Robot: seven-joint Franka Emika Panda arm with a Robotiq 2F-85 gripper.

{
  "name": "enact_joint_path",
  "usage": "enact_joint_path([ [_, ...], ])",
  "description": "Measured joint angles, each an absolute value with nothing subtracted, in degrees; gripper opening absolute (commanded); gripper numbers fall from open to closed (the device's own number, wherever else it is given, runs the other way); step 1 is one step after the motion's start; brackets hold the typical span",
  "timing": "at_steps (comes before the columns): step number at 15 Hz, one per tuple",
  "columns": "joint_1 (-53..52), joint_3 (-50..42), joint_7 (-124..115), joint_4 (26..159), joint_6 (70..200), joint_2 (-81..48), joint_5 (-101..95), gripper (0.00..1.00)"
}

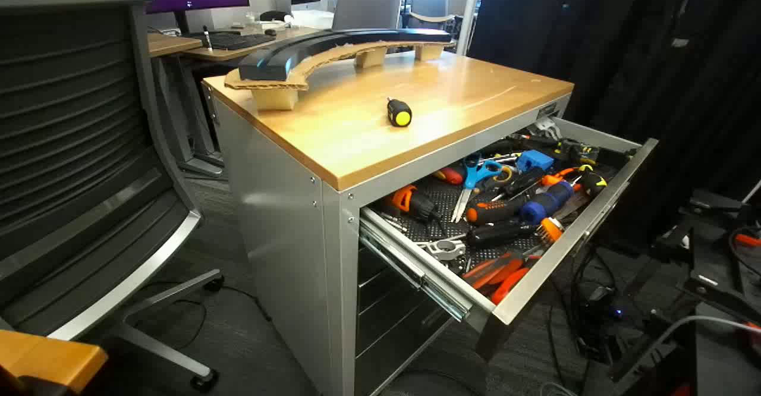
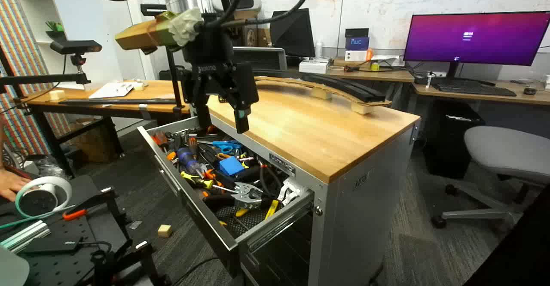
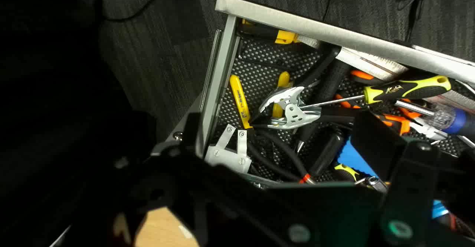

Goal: Put the screwdriver in the drawer and close it

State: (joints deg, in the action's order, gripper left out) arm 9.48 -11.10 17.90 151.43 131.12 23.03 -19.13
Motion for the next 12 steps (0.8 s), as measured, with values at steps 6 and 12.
enact_joint_path([
  [6,9.5,-11.1,17.9,151.3,131.1,23.0,-19.1,1.00],
  [12,7.3,-2.8,5.6,150.5,124.9,18.6,-18.9,1.00],
])
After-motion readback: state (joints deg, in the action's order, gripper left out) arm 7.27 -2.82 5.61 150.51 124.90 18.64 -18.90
